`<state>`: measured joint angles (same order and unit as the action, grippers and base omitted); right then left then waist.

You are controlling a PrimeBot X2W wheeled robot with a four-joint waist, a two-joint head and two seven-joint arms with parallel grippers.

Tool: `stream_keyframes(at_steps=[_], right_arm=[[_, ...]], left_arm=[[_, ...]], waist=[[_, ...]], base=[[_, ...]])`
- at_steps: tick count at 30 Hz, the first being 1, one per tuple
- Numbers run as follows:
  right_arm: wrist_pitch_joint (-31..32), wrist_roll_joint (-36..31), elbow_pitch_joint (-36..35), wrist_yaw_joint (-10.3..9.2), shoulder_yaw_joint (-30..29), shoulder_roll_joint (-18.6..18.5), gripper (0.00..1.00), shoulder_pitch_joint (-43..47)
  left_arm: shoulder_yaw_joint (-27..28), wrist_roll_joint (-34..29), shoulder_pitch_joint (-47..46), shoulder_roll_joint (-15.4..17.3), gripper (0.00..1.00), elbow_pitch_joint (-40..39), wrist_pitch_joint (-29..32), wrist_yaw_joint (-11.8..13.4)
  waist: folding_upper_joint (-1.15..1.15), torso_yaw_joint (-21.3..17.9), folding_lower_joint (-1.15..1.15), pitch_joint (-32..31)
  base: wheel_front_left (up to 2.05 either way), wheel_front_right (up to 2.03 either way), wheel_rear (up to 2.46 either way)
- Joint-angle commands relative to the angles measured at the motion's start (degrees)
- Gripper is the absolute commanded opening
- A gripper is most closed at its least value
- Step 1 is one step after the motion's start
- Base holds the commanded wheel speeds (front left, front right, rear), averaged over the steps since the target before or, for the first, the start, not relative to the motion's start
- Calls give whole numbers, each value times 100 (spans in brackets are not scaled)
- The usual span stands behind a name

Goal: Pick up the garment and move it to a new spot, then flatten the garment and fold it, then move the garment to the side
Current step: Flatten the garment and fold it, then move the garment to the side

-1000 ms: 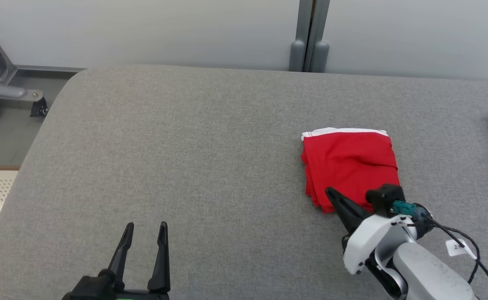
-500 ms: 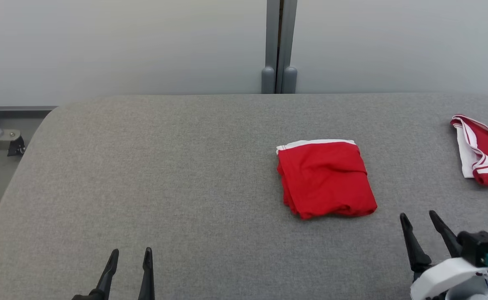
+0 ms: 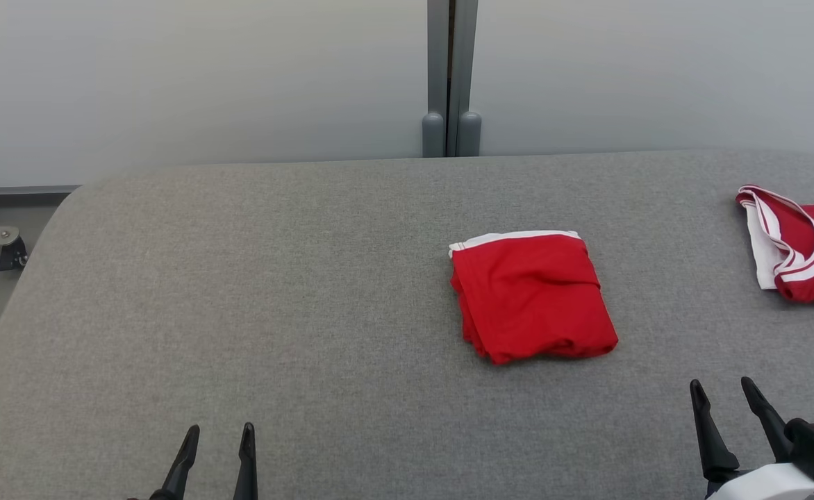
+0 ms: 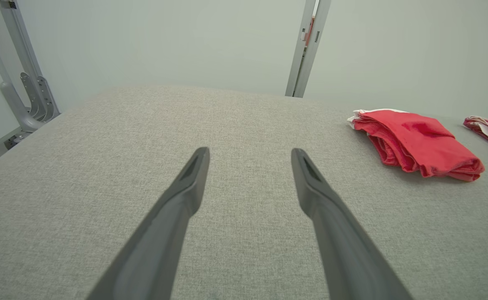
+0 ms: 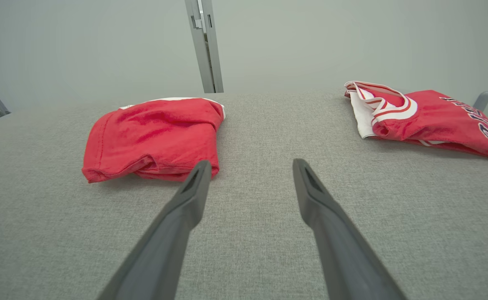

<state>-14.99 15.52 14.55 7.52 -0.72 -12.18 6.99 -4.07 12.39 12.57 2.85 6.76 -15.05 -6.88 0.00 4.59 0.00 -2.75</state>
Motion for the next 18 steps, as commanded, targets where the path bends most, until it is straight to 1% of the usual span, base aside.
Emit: stream_keyframes(at_steps=[1,7,9,11,13,15,17,18], right_arm=[[-23,-45,-22,-8,-19,2,100,55],[-24,-56,37,-8,-52,62,100,-48],[-24,65,126,-7,-94,103,100,-236],[133,189,139,-7,-103,85,100,-543],[552,356,116,-7,-87,56,100,-872],[1129,631,75,-7,-96,58,100,-1277],[1977,683,123,-7,-103,-107,100,-1734],[2303,688,119,-7,-151,-110,100,-2019]], left_arm=[[-6,-43,63,10,100,15,-15,-17],[-50,-17,8,10,100,35,-15,-33],[-64,2,-2,10,100,33,-15,-38],[-85,23,9,10,100,46,-15,-41],[-121,32,-15,10,100,51,-15,-45],[-176,47,-85,10,100,51,-15,-50],[-248,61,-221,10,100,27,-15,-55],[-285,78,-312,9,100,12,-15,-59]], waist=[[0,-8,0,9],[0,23,0,32],[0,35,0,52],[0,37,0,83],[0,58,0,139],[0,104,0,220],[0,188,0,412],[0,244,0,528]], base=[[0,0,0],[0,0,0],[0,0,0],[0,0,0],[0,0,0],[0,0,0],[0,0,0],[0,0,0]])
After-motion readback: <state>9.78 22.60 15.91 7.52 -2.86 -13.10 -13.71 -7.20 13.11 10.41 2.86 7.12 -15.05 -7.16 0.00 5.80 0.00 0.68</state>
